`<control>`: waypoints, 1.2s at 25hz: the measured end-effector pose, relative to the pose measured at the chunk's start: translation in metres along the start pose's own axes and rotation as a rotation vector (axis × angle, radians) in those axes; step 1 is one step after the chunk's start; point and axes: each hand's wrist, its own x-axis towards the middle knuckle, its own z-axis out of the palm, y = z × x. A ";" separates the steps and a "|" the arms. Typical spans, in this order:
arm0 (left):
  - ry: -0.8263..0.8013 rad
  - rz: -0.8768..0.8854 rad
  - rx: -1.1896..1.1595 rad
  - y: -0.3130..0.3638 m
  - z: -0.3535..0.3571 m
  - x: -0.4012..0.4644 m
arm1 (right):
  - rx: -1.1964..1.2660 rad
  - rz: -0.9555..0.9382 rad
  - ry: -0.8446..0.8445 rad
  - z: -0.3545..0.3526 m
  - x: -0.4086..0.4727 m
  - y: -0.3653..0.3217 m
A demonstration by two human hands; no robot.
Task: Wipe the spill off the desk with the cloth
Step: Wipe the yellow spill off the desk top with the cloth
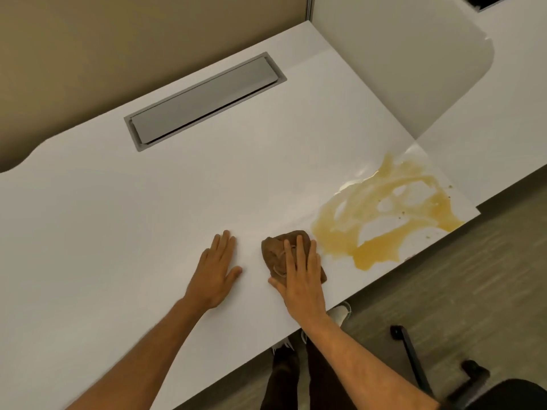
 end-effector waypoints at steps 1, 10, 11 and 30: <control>0.002 0.020 0.049 -0.003 0.004 0.007 | 0.018 -0.013 0.003 0.003 0.009 -0.001; 0.092 0.240 0.161 0.053 0.010 0.081 | 0.327 -0.085 0.270 -0.008 0.011 0.023; 0.087 0.258 0.173 0.063 0.010 0.092 | 0.353 -0.050 0.320 -0.012 0.003 0.029; 0.119 0.317 0.287 0.082 0.027 0.127 | 0.088 0.148 0.181 0.002 0.053 0.073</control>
